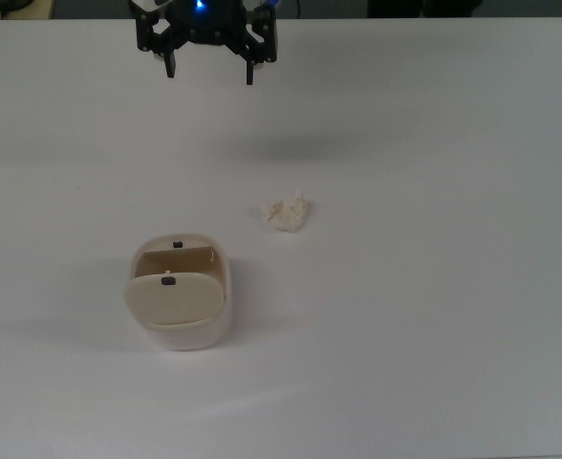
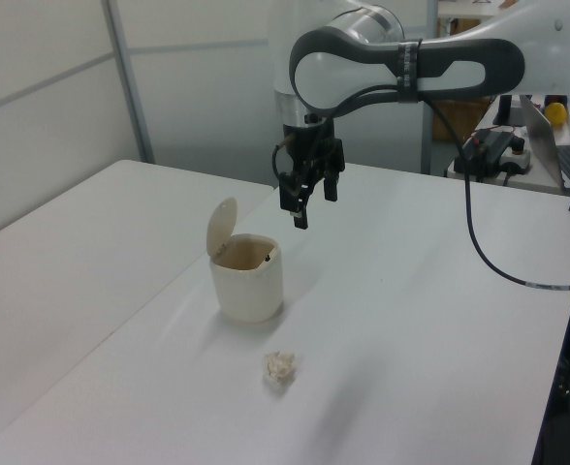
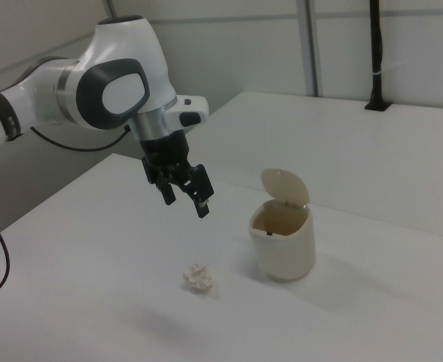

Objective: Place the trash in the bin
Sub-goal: 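Lower the open gripper down onto the crumpled white paper ball, then close the gripper on the paper ball and lift it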

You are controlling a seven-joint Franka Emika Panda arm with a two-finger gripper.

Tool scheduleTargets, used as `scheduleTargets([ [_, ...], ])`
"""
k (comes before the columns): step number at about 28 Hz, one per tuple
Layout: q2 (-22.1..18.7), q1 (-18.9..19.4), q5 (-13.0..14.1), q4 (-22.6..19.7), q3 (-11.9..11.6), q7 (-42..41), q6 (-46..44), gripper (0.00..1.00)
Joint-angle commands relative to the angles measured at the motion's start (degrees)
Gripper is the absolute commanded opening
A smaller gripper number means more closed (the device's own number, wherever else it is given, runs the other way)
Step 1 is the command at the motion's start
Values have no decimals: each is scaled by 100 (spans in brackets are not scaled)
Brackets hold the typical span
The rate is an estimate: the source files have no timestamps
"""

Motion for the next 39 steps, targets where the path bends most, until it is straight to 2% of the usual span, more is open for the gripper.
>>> scheduleTargets([
  [1, -37, 13, 94, 6, 4, 54, -127, 100],
  [6, 7, 31, 121, -38, 48, 28, -101, 100],
  [10, 95, 84, 287, -161, 57, -419, -66, 100],
  [12, 191, 93, 349, -205, 74, -788, -57, 100],
  [13, 314, 93, 428, -240, 161, -1103, -22, 100],
  [18, 683, 93, 446, -266, 320, -1501, 162, 100],
  [22, 842, 93, 367, -433, 496, -1773, 478, 100],
  [25, 974, 101, 218, -723, 636, -1853, 970, 100],
  [27, 1070, 110, 51, -820, 751, -1853, 1190, 100],
  [28, 1219, 136, -132, -864, 821, -1836, 1321, 100],
  [31, 1500, 215, -371, -847, 857, -1756, 1472, 100],
  [39, 1782, 260, -424, -838, 865, -1704, 1806, 100],
])
